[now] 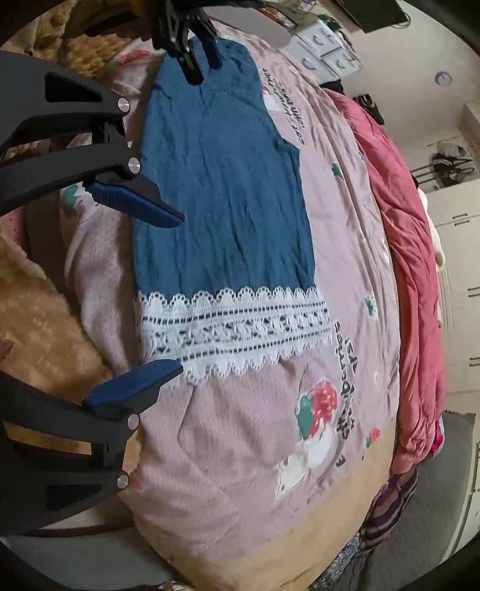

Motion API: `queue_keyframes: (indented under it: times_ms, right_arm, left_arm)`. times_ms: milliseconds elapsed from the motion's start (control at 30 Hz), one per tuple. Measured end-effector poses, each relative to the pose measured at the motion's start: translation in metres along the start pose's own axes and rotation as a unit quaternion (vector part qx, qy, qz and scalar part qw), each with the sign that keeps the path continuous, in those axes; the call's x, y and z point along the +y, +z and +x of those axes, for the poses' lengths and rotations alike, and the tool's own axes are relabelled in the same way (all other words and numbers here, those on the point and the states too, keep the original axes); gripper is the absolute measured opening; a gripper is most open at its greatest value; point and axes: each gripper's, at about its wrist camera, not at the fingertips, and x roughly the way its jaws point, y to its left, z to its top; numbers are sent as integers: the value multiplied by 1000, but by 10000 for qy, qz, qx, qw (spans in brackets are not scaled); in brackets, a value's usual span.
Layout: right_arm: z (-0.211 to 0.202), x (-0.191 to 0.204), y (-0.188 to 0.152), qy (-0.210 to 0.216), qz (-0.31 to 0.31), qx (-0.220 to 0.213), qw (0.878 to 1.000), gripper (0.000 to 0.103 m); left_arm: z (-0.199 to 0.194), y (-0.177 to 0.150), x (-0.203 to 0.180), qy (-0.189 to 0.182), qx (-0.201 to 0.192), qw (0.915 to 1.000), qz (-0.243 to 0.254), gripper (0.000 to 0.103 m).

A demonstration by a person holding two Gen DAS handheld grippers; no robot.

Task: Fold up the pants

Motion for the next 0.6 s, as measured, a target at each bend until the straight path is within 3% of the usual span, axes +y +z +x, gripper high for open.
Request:
queue_keyframes:
  times_ms: [300,467,600]
  right_arm:
    - [-5,-11,-3,28,231,-39,9997,73]
    - [-6,-24,-3,147,523,-60,9985,73]
    - [-5,-32,-5,177,667,-60,9976,73]
  left_arm:
    - [-5,14,-19,-195,-42,9997,124,94]
    - [7,37,-41,-150,31,9990,424,94]
    - [15,60,-65,-374,-26,9966,731,94]
